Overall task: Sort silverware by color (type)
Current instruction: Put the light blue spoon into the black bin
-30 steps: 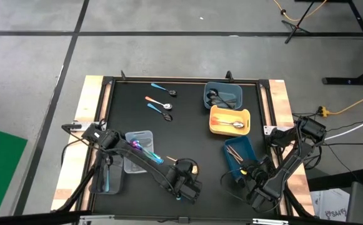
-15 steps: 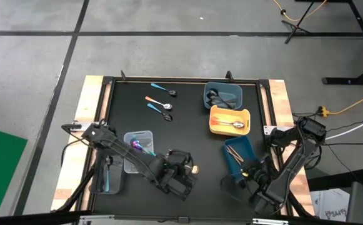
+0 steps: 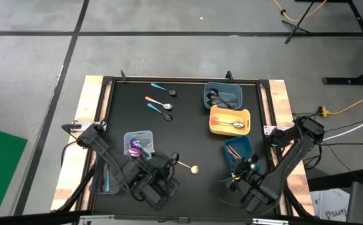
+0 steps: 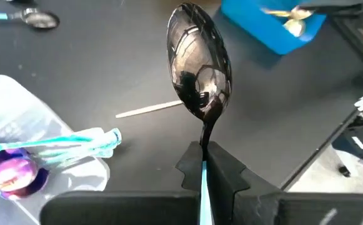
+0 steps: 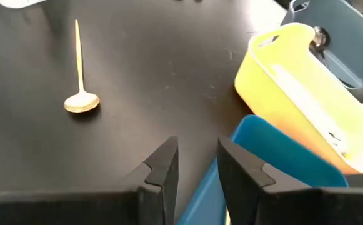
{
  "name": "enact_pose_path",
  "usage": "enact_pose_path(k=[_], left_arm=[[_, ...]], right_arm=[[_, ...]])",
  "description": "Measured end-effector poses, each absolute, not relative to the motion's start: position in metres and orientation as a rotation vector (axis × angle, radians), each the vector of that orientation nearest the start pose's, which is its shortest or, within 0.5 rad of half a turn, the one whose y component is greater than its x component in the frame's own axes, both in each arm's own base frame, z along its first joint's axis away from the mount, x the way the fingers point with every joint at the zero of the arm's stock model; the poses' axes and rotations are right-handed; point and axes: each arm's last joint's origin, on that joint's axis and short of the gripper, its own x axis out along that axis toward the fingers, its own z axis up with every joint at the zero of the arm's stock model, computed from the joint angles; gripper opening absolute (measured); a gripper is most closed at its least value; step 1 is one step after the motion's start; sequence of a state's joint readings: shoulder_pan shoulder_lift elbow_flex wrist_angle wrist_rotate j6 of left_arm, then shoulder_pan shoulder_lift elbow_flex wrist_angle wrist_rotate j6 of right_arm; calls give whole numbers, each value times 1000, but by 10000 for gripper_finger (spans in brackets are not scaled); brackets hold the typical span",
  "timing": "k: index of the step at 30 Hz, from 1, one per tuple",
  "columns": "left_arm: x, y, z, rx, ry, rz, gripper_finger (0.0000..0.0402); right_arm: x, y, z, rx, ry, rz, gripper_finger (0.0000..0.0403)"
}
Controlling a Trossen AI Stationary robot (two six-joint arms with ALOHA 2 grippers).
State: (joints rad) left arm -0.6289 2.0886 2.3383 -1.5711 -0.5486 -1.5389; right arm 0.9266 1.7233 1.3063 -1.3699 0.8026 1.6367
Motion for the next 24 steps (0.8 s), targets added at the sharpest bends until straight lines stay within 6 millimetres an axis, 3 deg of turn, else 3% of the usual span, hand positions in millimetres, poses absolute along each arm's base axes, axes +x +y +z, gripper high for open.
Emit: enact_pose_path(k=[8, 13, 17, 20, 24], left_arm=[[312, -214, 387, -572, 733, 663, 0], [297, -189, 417, -549, 643, 652, 0], [272, -159, 431, -567, 615, 678, 0], [246, -136, 428, -612, 622, 728, 0], [209, -114, 396, -719, 719, 823, 0]], right_arm=[[222, 208, 231, 84, 862, -651, 101], [234, 201, 231, 88, 889, -633, 101], [239, 196, 231, 84, 898, -640, 101], [240, 195, 231, 87, 898, -646, 101], [241, 193, 231, 89, 898, -651, 101]])
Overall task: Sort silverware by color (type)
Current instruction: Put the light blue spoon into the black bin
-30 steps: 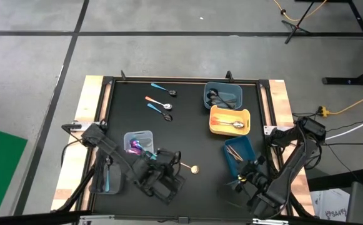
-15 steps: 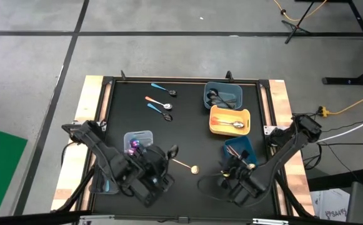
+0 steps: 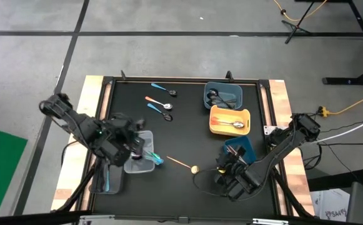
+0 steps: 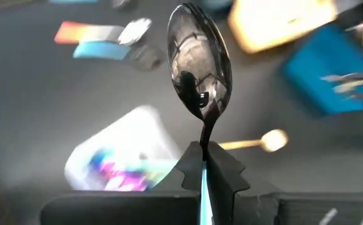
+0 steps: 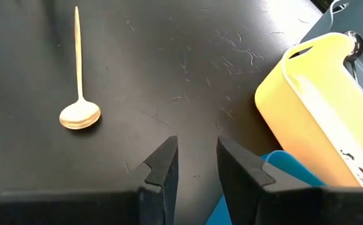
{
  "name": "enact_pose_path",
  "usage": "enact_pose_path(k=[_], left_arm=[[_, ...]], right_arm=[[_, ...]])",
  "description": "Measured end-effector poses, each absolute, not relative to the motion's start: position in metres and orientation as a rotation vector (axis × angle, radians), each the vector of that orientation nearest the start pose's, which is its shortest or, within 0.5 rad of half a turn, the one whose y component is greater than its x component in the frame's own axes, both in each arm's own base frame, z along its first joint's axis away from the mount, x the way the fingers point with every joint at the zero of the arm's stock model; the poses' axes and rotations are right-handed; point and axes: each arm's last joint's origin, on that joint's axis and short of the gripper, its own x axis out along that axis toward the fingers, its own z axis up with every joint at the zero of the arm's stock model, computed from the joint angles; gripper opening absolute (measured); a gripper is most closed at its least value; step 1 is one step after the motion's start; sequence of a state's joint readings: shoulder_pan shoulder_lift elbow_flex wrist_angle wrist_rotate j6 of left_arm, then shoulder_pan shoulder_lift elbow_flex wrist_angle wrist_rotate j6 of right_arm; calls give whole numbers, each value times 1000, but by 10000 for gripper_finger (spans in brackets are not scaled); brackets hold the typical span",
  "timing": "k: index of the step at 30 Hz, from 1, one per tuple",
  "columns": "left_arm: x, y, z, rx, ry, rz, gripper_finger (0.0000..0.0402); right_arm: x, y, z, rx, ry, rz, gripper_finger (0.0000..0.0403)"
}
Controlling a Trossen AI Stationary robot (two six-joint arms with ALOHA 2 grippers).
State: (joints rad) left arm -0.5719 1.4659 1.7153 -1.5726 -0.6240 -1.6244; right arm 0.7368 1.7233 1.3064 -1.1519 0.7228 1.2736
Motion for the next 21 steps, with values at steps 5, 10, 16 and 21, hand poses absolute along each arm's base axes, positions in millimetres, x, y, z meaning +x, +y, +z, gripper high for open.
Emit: enact_pose_path(k=[5, 10, 16, 21], left_arm=[[163, -105, 347, -922, 825, 980, 0], [143, -114, 311, -1045, 867, 1039, 0], [135, -130, 286, -1075, 974, 1043, 0], [133, -144, 277, -1071, 1070, 1057, 0]], right_arm=[[242, 193, 231, 89, 896, -652, 101], [242, 193, 231, 88, 890, -652, 101], [243, 194, 231, 87, 857, -655, 101], [245, 195, 231, 107, 839, -647, 101]])
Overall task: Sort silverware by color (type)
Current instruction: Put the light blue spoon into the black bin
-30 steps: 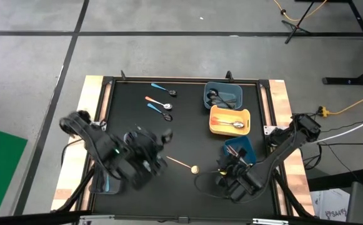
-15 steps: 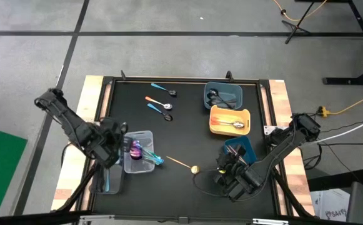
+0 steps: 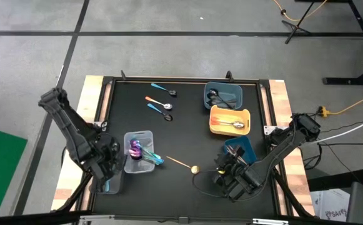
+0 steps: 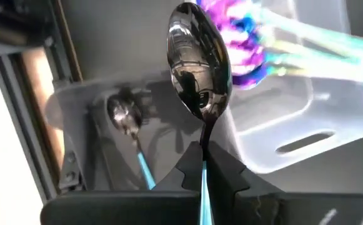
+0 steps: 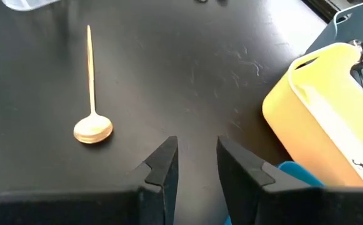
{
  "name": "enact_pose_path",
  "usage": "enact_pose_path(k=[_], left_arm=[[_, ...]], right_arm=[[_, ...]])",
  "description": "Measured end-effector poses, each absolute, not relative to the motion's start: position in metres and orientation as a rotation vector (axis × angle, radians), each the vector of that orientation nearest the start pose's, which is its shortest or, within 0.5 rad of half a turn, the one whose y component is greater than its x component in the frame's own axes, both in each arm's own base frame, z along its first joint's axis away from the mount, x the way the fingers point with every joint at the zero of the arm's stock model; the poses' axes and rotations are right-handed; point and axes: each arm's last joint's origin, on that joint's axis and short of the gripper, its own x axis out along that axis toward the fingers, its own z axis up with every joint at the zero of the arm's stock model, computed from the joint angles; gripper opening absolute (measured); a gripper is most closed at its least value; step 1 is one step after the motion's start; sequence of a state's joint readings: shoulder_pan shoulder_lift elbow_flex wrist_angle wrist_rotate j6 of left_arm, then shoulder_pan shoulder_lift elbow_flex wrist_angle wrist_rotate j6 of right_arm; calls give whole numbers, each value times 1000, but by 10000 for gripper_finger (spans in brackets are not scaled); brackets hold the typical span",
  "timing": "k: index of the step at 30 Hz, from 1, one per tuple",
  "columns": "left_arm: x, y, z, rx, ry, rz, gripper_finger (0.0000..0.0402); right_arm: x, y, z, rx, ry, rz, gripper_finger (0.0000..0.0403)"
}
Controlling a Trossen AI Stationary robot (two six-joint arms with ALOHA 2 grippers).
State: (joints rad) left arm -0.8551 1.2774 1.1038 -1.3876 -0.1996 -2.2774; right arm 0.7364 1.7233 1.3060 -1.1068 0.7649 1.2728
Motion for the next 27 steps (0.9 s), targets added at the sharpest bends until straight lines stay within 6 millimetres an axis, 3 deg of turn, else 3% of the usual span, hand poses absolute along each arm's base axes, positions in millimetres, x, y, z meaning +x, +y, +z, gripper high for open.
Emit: enact_pose_path(k=[14, 27], left_arm=[[140, -183, 239, -926, 1255, 1142, 6], [139, -198, 222, -840, 1279, 1156, 9]], right_arm=[[246, 196, 232, 117, 818, -644, 101], [259, 190, 232, 199, 784, -656, 101]])
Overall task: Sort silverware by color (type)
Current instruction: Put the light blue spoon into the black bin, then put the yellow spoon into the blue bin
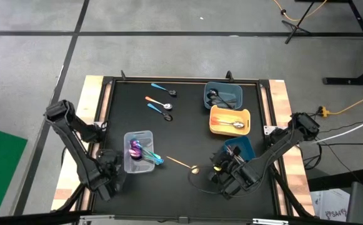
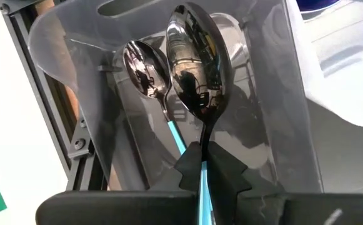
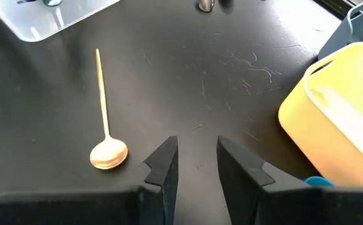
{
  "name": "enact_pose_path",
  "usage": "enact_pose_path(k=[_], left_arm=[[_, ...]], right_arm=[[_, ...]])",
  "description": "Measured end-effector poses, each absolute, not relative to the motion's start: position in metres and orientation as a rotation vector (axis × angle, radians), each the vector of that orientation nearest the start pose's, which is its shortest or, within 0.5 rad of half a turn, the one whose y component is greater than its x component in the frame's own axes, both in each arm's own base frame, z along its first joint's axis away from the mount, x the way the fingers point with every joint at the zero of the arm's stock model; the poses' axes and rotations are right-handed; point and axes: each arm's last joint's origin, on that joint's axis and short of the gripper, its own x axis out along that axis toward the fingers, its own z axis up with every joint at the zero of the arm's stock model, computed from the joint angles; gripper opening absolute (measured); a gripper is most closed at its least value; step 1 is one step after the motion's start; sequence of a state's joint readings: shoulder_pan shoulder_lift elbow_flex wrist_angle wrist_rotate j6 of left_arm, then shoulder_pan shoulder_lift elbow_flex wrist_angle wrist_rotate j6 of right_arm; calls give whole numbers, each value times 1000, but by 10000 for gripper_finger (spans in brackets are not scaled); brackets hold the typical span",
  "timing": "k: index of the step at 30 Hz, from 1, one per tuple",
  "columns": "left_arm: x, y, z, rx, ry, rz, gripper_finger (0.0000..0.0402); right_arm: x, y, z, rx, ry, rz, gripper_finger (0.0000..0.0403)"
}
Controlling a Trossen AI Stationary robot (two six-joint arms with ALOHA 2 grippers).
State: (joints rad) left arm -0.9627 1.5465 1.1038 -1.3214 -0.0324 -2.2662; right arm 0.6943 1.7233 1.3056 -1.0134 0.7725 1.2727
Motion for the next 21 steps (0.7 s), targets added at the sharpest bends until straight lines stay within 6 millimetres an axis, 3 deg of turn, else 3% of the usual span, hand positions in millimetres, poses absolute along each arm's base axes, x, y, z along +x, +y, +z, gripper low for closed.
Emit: enact_pose_path(k=[13, 21], left_arm=[[141, -201, 219, -823, 1289, 1136, 12], [141, -200, 219, -826, 1289, 1137, 73]], right_arm=[[263, 188, 232, 223, 775, -656, 101], [264, 189, 233, 232, 769, -652, 101]])
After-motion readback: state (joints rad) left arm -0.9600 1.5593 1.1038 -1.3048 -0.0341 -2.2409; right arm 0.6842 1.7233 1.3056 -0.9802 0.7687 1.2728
